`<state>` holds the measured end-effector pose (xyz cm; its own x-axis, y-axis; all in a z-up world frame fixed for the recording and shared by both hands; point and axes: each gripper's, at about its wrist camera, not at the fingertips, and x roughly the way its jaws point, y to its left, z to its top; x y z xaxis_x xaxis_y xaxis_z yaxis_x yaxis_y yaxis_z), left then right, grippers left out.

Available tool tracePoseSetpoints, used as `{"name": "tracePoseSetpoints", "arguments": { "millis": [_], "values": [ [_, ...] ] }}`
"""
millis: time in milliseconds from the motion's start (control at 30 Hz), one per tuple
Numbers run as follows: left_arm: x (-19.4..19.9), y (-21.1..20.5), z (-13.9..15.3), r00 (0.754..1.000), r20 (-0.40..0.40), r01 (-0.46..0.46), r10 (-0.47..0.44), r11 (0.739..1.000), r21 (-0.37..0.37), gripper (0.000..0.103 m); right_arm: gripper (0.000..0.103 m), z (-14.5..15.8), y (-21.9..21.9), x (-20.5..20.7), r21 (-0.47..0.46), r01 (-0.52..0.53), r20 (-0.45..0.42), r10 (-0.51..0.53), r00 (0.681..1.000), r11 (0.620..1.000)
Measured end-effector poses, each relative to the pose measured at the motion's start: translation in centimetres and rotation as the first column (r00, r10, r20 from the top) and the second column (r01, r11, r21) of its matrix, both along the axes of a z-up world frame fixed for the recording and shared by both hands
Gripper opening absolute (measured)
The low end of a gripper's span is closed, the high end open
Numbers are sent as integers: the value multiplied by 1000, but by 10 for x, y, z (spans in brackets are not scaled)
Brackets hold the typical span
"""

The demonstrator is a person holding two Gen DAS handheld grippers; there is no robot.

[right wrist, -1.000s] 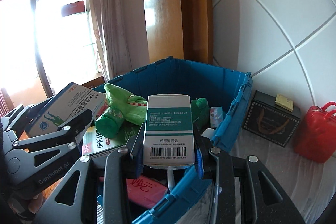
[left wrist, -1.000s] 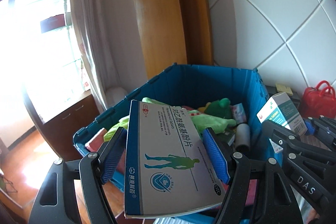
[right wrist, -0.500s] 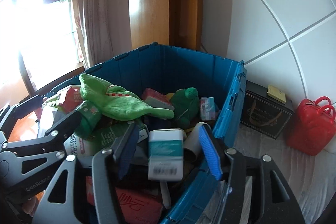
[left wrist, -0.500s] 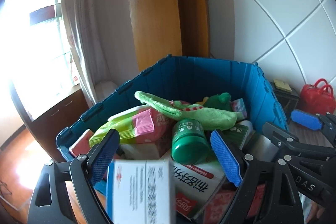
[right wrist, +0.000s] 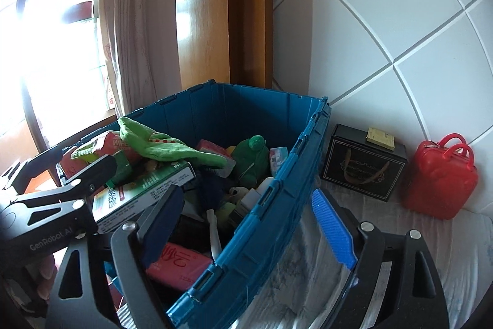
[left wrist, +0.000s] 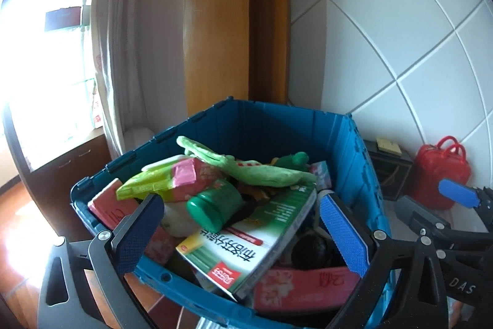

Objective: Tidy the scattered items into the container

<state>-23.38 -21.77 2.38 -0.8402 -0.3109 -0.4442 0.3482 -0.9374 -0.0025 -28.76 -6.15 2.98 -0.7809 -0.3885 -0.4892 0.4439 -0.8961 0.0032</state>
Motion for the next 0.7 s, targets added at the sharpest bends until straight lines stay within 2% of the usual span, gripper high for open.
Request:
{"name": "tracePoseSetpoints", "arguments": {
  "millis": [233,367,467,500,700],
  "values": [
    [6,21,-10,999,49,-12,12,1000,-17,102,96,-12,26,4,-19,31,29,-30,999,999],
    [13,34,-12,998,69,9,-8,1000,-9,102,97,-19,43,11,-7,57,48,-57,997,998],
    [23,47,-14,996,81,33,-32,999,-6,102,99,-23,62,23,-2,90,57,-90,994,996],
    [28,53,-15,996,85,41,-41,999,-3,102,103,-23,70,28,-2,101,60,-101,993,995],
    [58,91,-16,991,105,82,-83,997,12,102,103,-25,115,64,-5,153,63,-152,986,988]
  ]
}}
